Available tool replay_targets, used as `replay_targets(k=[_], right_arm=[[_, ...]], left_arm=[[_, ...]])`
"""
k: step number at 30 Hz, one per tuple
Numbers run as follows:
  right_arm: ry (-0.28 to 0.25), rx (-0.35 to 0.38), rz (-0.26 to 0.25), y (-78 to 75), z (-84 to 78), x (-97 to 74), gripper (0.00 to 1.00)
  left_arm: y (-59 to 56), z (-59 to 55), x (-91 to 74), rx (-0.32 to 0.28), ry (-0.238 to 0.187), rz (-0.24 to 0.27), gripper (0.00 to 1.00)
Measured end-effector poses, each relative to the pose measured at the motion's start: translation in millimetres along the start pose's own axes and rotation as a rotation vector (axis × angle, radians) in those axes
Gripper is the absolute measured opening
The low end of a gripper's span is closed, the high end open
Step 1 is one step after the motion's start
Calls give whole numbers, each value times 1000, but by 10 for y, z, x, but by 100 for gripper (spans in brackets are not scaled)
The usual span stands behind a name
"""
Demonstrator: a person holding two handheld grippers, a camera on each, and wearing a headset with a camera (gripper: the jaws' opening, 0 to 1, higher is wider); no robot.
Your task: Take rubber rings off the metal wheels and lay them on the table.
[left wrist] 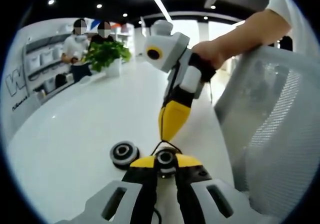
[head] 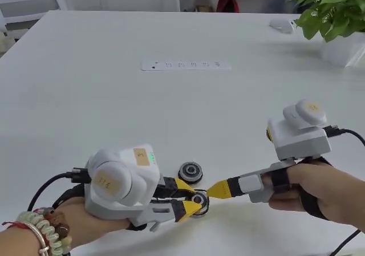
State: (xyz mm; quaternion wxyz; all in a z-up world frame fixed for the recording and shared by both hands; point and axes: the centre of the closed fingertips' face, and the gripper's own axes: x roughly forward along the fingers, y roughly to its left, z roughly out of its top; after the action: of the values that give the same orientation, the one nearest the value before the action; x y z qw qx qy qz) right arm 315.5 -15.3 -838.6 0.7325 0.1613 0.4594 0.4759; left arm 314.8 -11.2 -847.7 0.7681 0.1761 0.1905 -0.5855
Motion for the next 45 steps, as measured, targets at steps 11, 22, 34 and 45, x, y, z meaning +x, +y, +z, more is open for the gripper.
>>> replay_targets(k=[11,22,34,45], right_arm=[[-5,4,-6,3,5,-2,0],[-10,4,26,113,30,23,0],[-45,19,33,126,110,-7,0],[-15,14,-7,53,41,13,0]], left_arm=[[2,3,-4,2,4,1,14],[8,3,-3,23,6,2,14],[28,2,-7,11,3,9,14],[30,2,-14,11,27,8,14]])
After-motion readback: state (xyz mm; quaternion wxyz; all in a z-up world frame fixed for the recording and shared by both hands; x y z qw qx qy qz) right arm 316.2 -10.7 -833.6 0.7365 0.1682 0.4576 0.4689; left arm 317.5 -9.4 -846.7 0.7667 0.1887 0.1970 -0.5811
